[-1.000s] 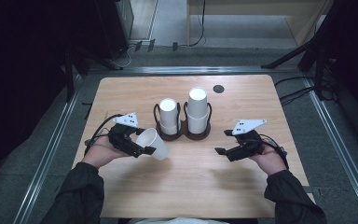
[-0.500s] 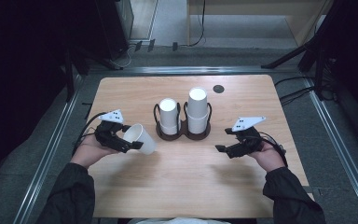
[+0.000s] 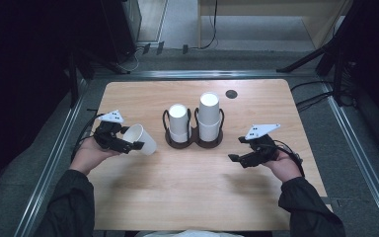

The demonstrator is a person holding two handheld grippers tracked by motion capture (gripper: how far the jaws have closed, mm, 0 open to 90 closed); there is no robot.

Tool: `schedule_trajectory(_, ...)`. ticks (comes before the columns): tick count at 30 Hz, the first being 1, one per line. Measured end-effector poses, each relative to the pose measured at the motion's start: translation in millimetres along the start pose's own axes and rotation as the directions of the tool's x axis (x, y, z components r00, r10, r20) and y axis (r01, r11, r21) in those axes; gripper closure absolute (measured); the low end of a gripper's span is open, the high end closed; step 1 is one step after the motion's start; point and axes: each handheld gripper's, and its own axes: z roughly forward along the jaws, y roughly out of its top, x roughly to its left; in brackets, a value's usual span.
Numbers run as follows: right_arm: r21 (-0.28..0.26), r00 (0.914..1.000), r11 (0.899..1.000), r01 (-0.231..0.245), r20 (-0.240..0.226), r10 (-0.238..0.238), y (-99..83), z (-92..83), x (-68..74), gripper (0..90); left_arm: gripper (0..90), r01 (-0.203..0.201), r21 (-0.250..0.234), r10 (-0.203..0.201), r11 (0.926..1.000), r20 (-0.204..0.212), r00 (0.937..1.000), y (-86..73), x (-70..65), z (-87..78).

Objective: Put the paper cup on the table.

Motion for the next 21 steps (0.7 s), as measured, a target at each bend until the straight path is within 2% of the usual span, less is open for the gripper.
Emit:
schedule_trajectory(5,0.005,1.0000,1.000,0.000,0.001,0.000,-2.2,-0.7,0.9,22.6,20.4,0.036,0.021,-0.035,0.9991,-0.055,0.9979,-3.6,14.7,-1.6)
schedule_trajectory(14,0.011,1.0000,1.000,0.000,0.005,0.000,-6.3,-2.5,3.6,22.6,20.3,0.084,0.034,-0.080,0.9959,-0.104,0.9913,-7.8,35.4,-3.5)
schedule_trajectory(16,0.010,1.0000,1.000,0.000,0.007,0.000,-7.3,-2.3,3.2,22.6,20.4,0.083,0.048,-0.076,0.9954,-0.127,0.9890,-8.1,37.8,-2.6)
schedule_trajectory(21,0.014,0.9999,1.000,-0.013,0.005,0.013,-8.8,-0.8,4.5,22.6,20.3,0.094,0.070,-0.083,0.9931,-0.151,0.9851,-6.8,44.1,-2.1)
